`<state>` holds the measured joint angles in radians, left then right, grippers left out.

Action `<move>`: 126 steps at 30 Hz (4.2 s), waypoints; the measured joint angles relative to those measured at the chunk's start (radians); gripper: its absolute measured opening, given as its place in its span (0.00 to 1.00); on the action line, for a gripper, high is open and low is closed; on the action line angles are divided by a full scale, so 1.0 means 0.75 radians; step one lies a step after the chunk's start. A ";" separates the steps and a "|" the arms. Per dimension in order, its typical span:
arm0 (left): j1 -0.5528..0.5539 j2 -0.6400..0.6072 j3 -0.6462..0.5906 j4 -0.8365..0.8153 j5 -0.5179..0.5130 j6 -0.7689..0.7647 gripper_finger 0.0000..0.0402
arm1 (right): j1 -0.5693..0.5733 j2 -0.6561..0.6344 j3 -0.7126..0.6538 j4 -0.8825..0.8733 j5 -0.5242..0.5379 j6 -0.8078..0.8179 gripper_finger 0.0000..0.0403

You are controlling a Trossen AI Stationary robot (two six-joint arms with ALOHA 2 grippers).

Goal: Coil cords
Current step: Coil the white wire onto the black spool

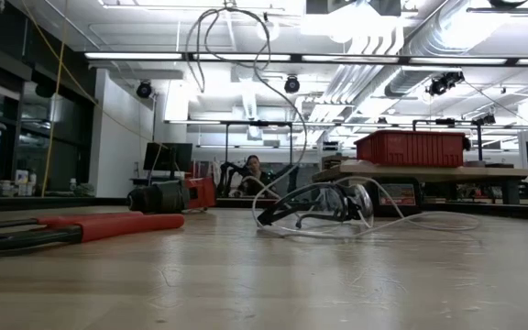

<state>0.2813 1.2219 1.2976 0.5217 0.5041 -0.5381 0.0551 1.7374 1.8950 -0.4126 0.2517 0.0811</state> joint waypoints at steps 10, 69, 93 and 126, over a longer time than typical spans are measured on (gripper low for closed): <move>0.002 -0.030 0.000 -0.007 -0.011 0.033 0.00 | 0.002 -0.007 0.000 -0.018 0.037 -0.012 0.21; 0.051 -0.105 -0.001 -0.240 -0.093 -0.059 0.00 | 0.054 -0.074 0.001 -0.157 -0.032 0.036 0.00; 0.051 -0.105 -0.001 -0.306 -0.086 -0.107 0.00 | 0.081 -0.075 0.000 -0.198 -0.036 0.046 0.00; 0.050 -0.105 0.001 -0.403 -0.035 -0.174 0.00 | 0.113 -0.076 0.000 -0.256 -0.109 0.068 0.00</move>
<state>0.3191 1.1435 1.2980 0.2193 0.4780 -0.6684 0.1402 1.6806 1.8950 -0.6044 0.1701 0.1323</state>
